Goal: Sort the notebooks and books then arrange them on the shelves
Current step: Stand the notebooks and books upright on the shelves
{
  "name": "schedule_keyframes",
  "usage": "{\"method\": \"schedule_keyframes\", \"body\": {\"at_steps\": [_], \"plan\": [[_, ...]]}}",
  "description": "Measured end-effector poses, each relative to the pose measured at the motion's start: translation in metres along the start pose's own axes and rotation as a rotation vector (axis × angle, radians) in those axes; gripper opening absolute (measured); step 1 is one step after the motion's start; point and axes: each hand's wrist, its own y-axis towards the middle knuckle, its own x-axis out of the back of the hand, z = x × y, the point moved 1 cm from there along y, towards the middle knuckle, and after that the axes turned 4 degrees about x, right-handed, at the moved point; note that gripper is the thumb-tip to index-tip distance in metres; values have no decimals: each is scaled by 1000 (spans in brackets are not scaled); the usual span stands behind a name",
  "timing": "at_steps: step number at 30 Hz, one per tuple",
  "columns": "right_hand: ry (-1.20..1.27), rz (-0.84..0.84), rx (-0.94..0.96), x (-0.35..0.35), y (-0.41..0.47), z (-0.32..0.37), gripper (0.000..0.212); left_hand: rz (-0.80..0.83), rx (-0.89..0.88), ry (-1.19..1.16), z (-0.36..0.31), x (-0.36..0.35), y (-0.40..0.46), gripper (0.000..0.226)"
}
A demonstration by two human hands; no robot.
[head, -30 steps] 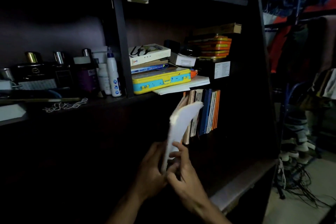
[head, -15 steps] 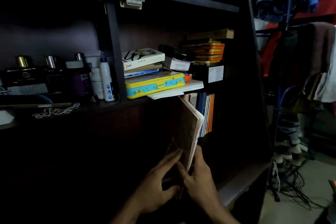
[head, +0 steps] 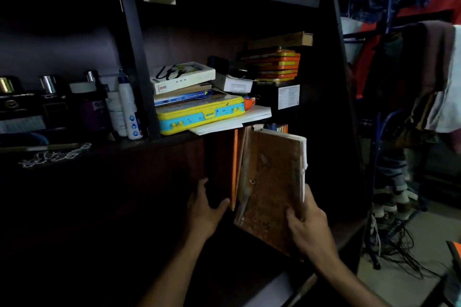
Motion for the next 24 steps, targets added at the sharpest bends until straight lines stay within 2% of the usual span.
{"method": "schedule_keyframes", "body": {"at_steps": [4, 7, 13, 18, 24], "plan": [[-33, 46, 70, -3, 1, -1, 74, -71, -90, 7, -18, -41, 12, 93], [-24, 40, 109, -6, 4, -6, 60, -116, -134, 58, -6, -53, 23, 86], [-11, -44, 69, -9, 4, -17, 59, -119, -93, 178, -1, -54, 25, 75], [-3, 23, 82, -13, 1, -10, 71, -154, 103, 339, -4, -30, 21, 73], [-74, 149, 51, -17, 24, -5, 61, -135, 100, 350, -7, -30, 22, 75]]}}
